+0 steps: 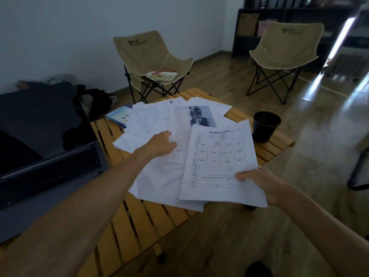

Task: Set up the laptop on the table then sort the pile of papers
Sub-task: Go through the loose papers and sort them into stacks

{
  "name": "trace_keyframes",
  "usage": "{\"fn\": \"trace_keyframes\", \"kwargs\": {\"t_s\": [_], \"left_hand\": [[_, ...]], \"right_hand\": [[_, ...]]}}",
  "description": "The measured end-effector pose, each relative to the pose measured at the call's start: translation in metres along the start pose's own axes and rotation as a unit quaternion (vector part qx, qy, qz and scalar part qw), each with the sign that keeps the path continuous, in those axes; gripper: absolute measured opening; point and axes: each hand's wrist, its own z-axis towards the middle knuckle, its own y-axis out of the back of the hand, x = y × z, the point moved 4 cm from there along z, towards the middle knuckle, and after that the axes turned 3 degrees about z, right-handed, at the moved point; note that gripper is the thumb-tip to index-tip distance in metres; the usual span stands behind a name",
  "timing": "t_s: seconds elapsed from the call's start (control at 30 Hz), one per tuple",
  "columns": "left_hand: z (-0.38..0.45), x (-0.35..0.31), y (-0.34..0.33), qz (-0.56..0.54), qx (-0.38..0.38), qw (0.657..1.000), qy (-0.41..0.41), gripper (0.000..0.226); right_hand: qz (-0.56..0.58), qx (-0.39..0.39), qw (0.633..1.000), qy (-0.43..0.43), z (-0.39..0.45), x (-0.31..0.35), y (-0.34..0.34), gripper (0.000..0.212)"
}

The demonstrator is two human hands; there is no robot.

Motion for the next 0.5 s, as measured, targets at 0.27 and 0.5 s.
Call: {"fn": "trace_keyframes", "kwargs": {"t_s": [0.27,0.5], "left_hand": [[0.019,-0.015,-0.014,-0.210,-0.085,0.954,0.198,0.050],[0.005,0.002,0.016,-0.316,-0.172,0.911,0.202,0.042]], "right_hand": [[0.026,0.000,0.999,-0.028,0.000,-0.007,0.001,0.026],[0.036,0.016,0.999,-0.032,-0.007,-0.010,0.000,0.028]]}}
